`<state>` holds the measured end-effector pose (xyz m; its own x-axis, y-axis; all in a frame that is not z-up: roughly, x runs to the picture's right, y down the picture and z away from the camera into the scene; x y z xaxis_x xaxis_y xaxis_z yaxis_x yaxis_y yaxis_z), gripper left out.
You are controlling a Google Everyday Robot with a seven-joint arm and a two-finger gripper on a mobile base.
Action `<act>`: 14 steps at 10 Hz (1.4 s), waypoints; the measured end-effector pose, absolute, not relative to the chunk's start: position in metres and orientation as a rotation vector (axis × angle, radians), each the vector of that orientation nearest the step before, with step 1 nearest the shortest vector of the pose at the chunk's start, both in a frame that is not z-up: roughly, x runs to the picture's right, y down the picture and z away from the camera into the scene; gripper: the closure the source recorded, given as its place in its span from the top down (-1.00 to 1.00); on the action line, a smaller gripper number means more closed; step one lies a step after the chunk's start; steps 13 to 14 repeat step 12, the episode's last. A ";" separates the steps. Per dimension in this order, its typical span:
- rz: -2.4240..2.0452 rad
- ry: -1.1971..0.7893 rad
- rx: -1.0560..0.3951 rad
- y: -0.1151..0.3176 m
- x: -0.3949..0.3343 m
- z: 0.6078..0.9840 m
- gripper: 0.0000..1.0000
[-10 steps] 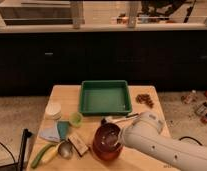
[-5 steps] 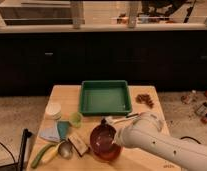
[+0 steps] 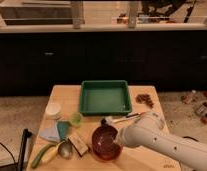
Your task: Stack bowls into tray
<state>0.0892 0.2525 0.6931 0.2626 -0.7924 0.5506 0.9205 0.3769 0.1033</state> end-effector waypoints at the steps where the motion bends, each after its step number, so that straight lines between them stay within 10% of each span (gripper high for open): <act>1: -1.166 -0.590 -0.254 0.253 0.089 0.694 -0.26; 6: -1.148 -0.639 -0.234 0.256 0.086 0.698 0.59; 14: -1.185 -0.644 -0.224 0.253 0.075 0.697 0.60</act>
